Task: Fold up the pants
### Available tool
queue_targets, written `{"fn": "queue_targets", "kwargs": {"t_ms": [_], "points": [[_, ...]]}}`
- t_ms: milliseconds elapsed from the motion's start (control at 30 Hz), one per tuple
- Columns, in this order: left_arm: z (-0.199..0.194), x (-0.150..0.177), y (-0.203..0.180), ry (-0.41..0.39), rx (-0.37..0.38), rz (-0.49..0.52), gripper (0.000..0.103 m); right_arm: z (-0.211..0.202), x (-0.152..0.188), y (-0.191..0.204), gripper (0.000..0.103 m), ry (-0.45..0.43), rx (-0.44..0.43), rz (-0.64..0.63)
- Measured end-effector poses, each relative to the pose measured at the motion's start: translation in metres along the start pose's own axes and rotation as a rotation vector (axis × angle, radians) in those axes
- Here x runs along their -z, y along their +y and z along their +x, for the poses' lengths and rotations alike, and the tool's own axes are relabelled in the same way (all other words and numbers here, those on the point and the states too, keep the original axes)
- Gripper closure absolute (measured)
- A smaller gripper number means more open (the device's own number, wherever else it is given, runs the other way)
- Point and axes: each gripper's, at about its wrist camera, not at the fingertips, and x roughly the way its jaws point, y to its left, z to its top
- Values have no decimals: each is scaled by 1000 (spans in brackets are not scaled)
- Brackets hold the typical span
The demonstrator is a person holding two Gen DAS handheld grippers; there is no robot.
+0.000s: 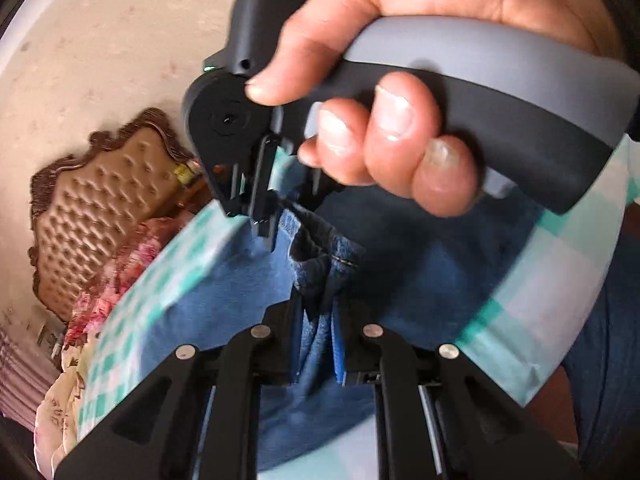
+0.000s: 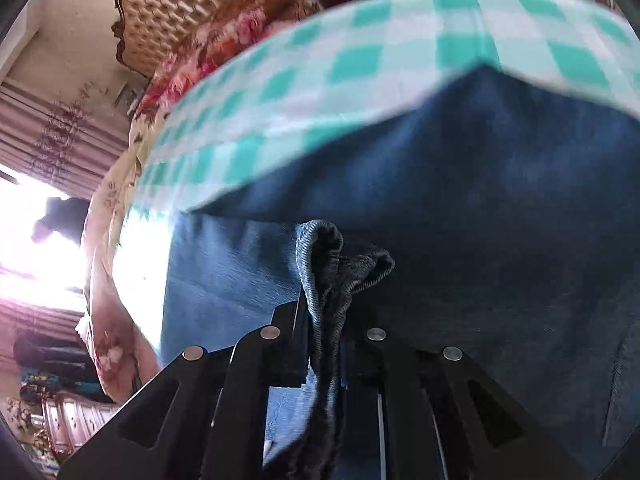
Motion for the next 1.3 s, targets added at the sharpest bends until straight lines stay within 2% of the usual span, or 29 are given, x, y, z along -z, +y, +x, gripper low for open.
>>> {"fn": "queue_targets", "kwargs": {"t_ms": [67, 100, 133, 200, 267, 333, 400, 467, 500, 533, 667, 700, 733, 800, 900, 933, 967, 1033, 1067, 1133, 1200, 1233, 1267, 1300], "points": [[2, 2, -6, 7, -8, 12, 91, -2, 3, -3, 81, -25, -32, 2], [3, 3, -7, 13, -11, 16, 91, -4, 3, -4, 74, -35, -34, 2], [4, 4, -7, 17, -12, 19, 91, -6, 3, -5, 63, -48, -40, 4], [4, 6, -11, 20, -16, 31, 90, -12, 2, -7, 51, -79, -40, 9], [3, 7, -16, 27, -17, 43, 86, -15, -2, -11, 51, -91, -37, 18], [1, 8, -18, 29, -17, 50, 74, -12, -10, -11, 51, -93, -41, 32], [-2, 8, -20, 20, -18, 53, 74, -8, -14, -8, 51, -93, -39, 20], [-2, 9, -22, 19, -15, 59, 81, -7, -17, -5, 56, -92, -15, 6], [-2, 10, -25, 23, -17, 63, 88, -6, -19, -4, 77, -86, 20, 4], [-2, 10, -27, 24, -22, 66, 90, -6, -20, -5, 81, -81, 30, 11], [-13, 4, -18, -3, -23, 27, 89, -16, -19, 3, 85, -122, 46, -24], [-12, 4, -17, 7, -3, 12, 85, -13, -19, 4, 85, -115, 69, -26], [-8, 5, -13, 37, 64, -23, 81, -9, -19, 4, 85, -108, 91, -30], [-17, 7, -2, 22, 105, -89, 81, -11, -16, 8, 83, -148, 178, -60], [-55, 17, 39, -55, 134, -257, 74, -37, -5, 22, 63, -301, 338, -91], [-65, 27, 62, -53, 128, -356, 74, -49, 1, 28, 63, -352, 383, -106], [-69, 42, 85, -32, 118, -457, 75, -63, 13, 37, 63, -409, 391, -122], [-67, 71, 121, 26, 73, -598, 87, -72, 34, 54, 63, -454, 354, -142], [-63, 87, 138, 57, 45, -642, 93, -70, 47, 63, 63, -456, 338, -162], [-48, 115, 156, 127, 62, -693, 94, -51, 75, 84, 63, -439, 363, -223], [-36, 143, 172, 215, 12, -756, 94, -30, 90, 92, 63, -411, 384, -252], [-31, 158, 180, 262, 11, -778, 100, -21, 94, 93, 63, -384, 394, -260], [-31, 165, 189, 259, 25, -791, 101, -13, 98, 90, 63, -355, 412, -265], [-33, 163, 196, 272, -6, -785, 101, -4, 101, 87, 63, -330, 440, -262]]}}
